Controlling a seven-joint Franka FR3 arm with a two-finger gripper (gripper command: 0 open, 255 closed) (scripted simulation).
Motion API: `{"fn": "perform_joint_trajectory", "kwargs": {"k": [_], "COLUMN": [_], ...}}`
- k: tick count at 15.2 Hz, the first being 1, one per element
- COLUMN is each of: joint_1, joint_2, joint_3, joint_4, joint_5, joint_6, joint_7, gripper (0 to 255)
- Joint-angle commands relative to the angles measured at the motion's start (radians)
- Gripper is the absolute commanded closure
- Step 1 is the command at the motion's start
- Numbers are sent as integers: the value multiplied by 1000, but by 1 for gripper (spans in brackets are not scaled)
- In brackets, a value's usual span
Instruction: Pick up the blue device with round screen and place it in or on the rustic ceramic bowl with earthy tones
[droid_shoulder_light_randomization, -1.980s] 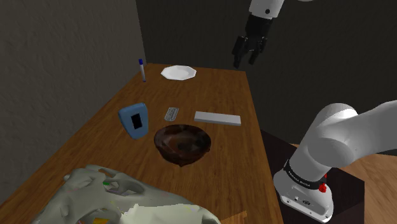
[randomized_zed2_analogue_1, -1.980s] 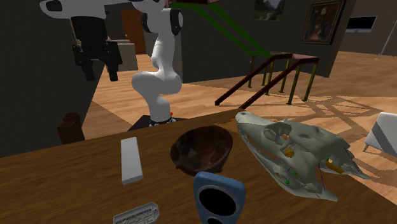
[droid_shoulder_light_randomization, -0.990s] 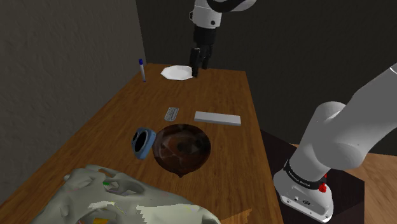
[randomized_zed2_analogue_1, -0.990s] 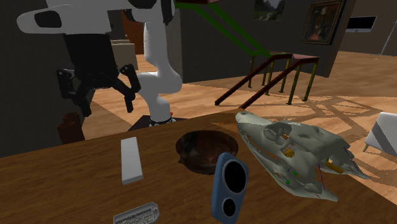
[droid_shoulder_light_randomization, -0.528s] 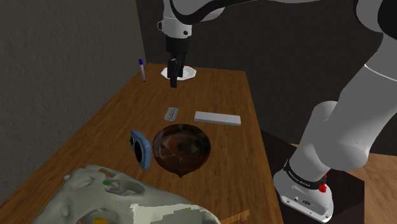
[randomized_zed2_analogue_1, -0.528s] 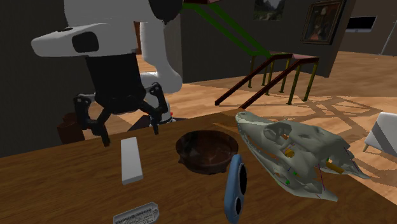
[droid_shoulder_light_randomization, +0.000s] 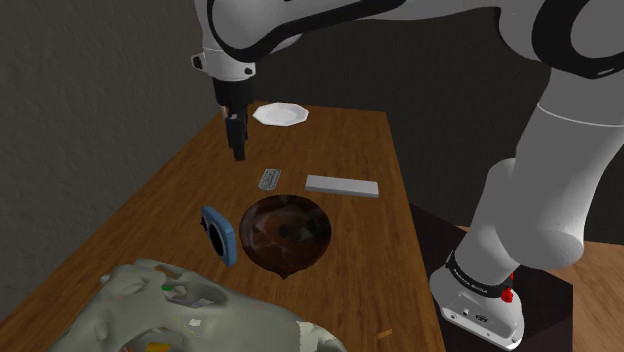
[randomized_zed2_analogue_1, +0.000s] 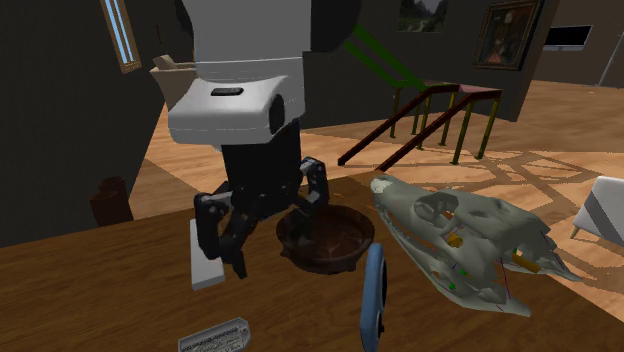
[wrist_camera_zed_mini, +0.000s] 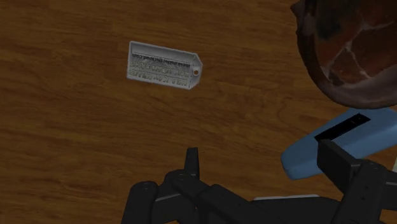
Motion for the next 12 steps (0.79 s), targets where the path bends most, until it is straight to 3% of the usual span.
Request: {"fn": "perform_joint_trajectory", "kwargs": {"k": [1, 12], "joint_1": [24, 33], "joint_2": [53, 86], "joint_3": [23, 30], "joint_4": [47, -19], "joint_5": [-12, -19], "joint_6": [-3, 93], "joint_7": [-27, -36], "gripper": [0, 0]}}
